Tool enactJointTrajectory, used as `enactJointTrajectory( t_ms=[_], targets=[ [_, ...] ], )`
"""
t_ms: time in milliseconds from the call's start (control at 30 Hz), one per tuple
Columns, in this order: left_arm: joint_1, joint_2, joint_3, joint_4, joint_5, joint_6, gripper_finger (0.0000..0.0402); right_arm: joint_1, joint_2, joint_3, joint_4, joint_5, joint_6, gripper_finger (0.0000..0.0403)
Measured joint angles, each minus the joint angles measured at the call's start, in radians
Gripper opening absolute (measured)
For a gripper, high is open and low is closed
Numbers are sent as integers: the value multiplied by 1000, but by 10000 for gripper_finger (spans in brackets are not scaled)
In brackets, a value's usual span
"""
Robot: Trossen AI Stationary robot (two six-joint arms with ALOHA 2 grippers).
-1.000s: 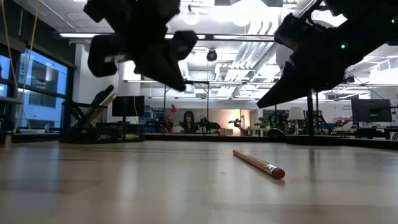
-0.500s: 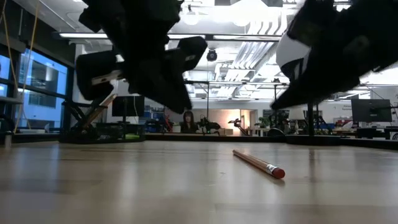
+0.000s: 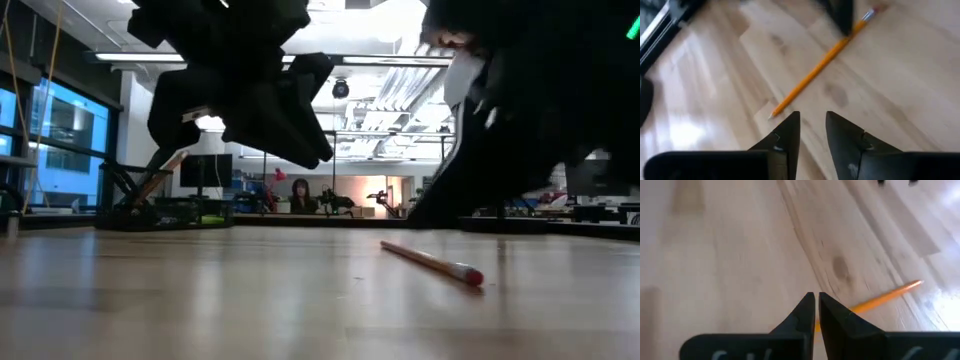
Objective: Pick and place office supplies into organizer
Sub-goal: Put the orange pencil into the top left section of the desk organizer
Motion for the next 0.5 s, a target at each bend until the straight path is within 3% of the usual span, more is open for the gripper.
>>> enactJointTrajectory(
  t_ms=[167,300,500],
  targets=[
    [1,0,0,71,-72,-72,58,37,0,81,-62,62,108,26],
    [2,-2,0,210,-72,-146,33,35,0,90,-72,41,225,69],
    [0,-3,-3,293,47,-275,2,37,0,87,-255,41,539,157]
  ],
)
